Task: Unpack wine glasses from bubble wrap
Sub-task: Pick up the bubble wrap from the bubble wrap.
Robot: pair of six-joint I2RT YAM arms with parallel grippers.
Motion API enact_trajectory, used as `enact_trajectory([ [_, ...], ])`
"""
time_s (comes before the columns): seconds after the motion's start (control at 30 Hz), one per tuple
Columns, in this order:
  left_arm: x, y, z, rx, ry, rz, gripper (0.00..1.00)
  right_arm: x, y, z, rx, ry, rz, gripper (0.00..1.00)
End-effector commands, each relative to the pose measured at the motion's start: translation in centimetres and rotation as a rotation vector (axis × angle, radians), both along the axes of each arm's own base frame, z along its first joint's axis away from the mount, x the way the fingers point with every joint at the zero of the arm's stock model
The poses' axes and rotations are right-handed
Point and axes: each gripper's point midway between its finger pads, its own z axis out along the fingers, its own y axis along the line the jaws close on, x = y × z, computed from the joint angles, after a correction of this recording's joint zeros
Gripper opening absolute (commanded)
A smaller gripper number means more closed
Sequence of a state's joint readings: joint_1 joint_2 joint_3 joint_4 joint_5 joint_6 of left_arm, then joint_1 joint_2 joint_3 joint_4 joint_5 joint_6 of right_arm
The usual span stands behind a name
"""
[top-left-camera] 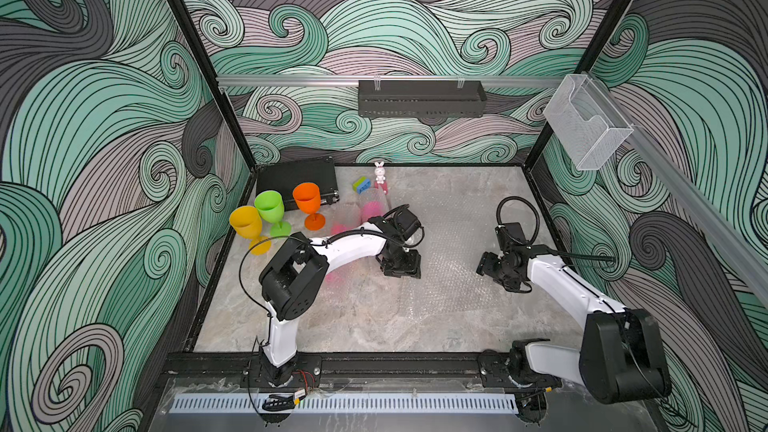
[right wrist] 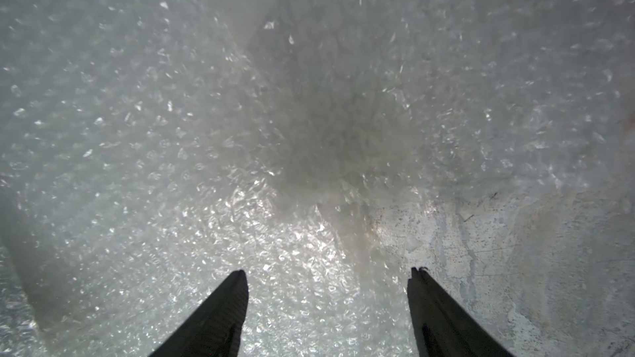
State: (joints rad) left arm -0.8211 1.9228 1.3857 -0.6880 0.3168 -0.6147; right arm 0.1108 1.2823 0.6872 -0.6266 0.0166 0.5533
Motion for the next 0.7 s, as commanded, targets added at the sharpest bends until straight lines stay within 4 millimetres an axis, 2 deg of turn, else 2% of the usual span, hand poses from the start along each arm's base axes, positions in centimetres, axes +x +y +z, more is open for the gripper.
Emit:
enact_trajectory([
  [0.0,0.2,-0.2,-0.3,0.019,-0.014,-0.024,0.53,-0.4,0.4,-1.1,0.022,0.028,0.019,0.76],
  [0.13,0.0,-0.2,-0.9,0.027,0.005,-0.023,0.45,-0.9,1.1,-2.5,0.068,0.065,0.022,0.72],
  [0.27,0.2,-0.2,-0.7,0.025,-0.001,-0.027,0.34,-1.0,1.5,-2.7,0.088,0.054,0.024,0.59],
  [0.33,0.2,-0.3,-0.9,0.028,0.001,-0.031,0.27,-0.8,1.6,-2.6,0.093,0.045,0.033,0.52],
  [0.43,0.4,-0.5,-0.8,0.027,-0.003,-0.039,0.16,-0.6,1.8,-2.5,0.101,0.030,0.039,0.35],
  [0.47,0.5,-0.6,-0.6,0.024,-0.007,-0.041,0.12,-0.5,1.8,-2.4,0.103,0.022,0.039,0.28],
  [0.57,1.0,-1.0,0.1,0.011,-0.032,-0.049,0.02,-0.1,2.0,-1.6,0.114,-0.013,0.041,0.16],
  [0.67,1.6,-1.7,1.6,-0.045,-0.091,-0.076,0.00,0.7,1.8,0.3,0.113,-0.097,0.031,0.11],
])
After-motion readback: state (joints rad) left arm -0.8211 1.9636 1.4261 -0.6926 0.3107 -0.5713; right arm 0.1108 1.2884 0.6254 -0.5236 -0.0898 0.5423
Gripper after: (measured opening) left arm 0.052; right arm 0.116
